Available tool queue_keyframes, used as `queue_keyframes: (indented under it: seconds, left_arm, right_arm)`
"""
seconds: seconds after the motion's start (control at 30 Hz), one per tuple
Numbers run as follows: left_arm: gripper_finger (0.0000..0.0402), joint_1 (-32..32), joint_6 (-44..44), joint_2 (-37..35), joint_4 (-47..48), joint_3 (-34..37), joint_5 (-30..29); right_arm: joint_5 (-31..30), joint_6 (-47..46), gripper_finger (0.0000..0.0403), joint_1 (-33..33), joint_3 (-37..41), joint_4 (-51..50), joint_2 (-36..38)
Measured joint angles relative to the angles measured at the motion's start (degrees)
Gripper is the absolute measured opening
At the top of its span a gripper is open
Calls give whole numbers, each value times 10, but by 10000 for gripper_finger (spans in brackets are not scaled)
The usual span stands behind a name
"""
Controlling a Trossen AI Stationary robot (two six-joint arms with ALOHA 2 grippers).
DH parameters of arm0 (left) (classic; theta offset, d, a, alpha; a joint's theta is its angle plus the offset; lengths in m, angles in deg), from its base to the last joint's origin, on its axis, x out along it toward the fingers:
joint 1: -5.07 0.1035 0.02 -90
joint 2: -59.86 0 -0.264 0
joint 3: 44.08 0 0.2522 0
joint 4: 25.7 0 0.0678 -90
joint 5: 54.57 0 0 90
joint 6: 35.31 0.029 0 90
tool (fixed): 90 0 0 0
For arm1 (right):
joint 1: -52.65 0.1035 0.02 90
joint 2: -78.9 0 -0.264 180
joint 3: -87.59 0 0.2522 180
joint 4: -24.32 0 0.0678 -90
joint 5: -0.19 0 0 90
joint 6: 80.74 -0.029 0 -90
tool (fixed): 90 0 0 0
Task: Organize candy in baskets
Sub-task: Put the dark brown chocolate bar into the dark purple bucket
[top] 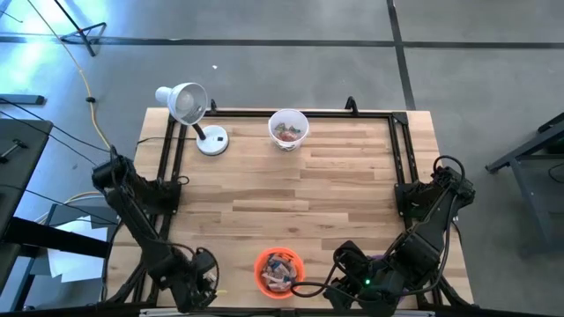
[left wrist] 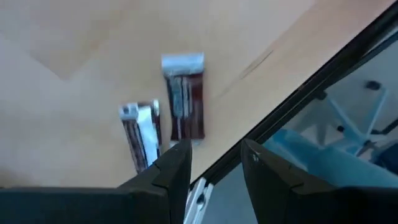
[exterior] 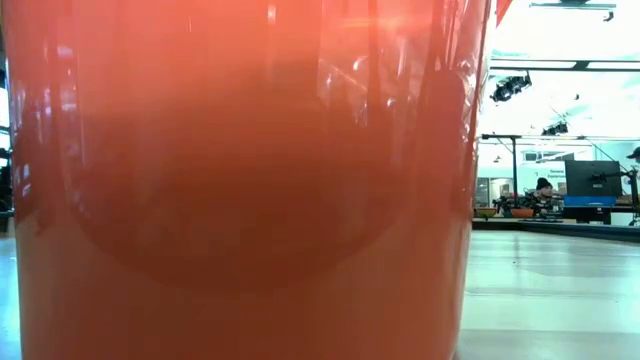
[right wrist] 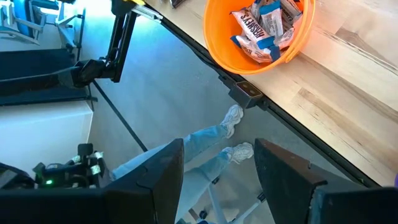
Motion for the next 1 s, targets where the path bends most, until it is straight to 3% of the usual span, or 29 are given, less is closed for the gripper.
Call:
queue_keyframes:
  seconds: [0.3,1.0]
  left_arm:
    - [127,-6,-12,51,-29,0,26]
    - [127,-10,-26,69,-71,27,29]
  right_arm:
    - [0,0,190,0,0,0,0]
    - [0,0,190,0,0,0,0]
